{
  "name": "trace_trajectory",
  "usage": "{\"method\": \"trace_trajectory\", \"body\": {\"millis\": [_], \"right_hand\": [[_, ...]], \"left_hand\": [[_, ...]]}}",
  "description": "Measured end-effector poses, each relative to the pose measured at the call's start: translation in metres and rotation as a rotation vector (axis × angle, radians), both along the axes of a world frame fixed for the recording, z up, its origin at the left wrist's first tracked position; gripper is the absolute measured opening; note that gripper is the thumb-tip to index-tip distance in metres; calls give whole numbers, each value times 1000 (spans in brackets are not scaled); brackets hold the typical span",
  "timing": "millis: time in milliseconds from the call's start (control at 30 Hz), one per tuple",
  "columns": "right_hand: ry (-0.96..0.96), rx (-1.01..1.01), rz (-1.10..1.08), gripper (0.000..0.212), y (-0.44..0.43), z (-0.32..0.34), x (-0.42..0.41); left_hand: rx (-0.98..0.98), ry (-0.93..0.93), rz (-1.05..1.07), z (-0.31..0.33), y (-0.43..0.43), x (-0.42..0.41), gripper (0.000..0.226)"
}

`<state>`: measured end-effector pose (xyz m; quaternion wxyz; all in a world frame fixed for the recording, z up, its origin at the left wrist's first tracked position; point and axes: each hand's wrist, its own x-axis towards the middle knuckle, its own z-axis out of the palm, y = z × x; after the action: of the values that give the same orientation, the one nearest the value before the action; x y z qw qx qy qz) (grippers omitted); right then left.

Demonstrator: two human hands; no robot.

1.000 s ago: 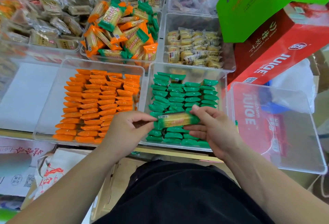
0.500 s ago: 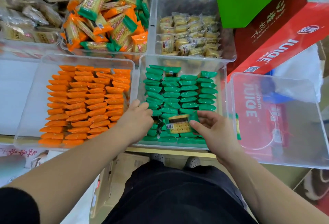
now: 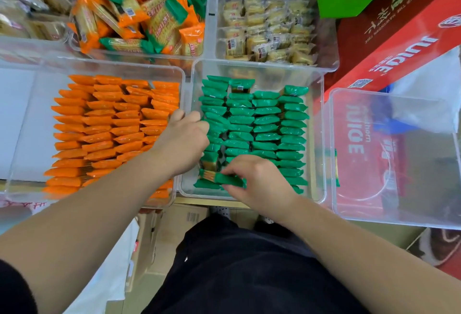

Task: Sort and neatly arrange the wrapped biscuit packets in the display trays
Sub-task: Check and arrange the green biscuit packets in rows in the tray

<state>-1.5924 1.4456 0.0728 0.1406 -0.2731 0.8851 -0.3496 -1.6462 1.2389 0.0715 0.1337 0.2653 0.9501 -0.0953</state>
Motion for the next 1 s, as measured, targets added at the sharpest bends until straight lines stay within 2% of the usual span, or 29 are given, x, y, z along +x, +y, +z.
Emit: {"method": "trace_trajectory", "body": {"millis": [133, 233, 300, 400, 500, 600, 833, 1000], "right_hand": [[48, 159, 138, 22, -21, -19, -9], [42, 241, 167, 25, -28, -27, -10], [48, 301, 183, 23, -30, -30, -13], [42, 446, 287, 23, -34, -31, -22], [47, 521, 359, 31, -33, -31, -25], [60, 603, 395, 36, -32, -28, -21], [-34, 673, 432, 45, -32, -21, -24], [-103, 684, 420, 48, -33, -16, -24]], "left_hand": [[107, 64, 57, 8, -8, -1, 10], [168, 49, 100, 25, -10, 0, 20], [242, 90, 135, 36, -15, 1, 18], [441, 131, 255, 49, -31, 5, 17], [545, 119, 380, 60, -43, 14, 21], [658, 128, 523, 69, -49, 31, 13], [906, 71, 938, 64, -52, 82, 13], [1011, 10, 1058, 58, -47, 107, 18]]}}
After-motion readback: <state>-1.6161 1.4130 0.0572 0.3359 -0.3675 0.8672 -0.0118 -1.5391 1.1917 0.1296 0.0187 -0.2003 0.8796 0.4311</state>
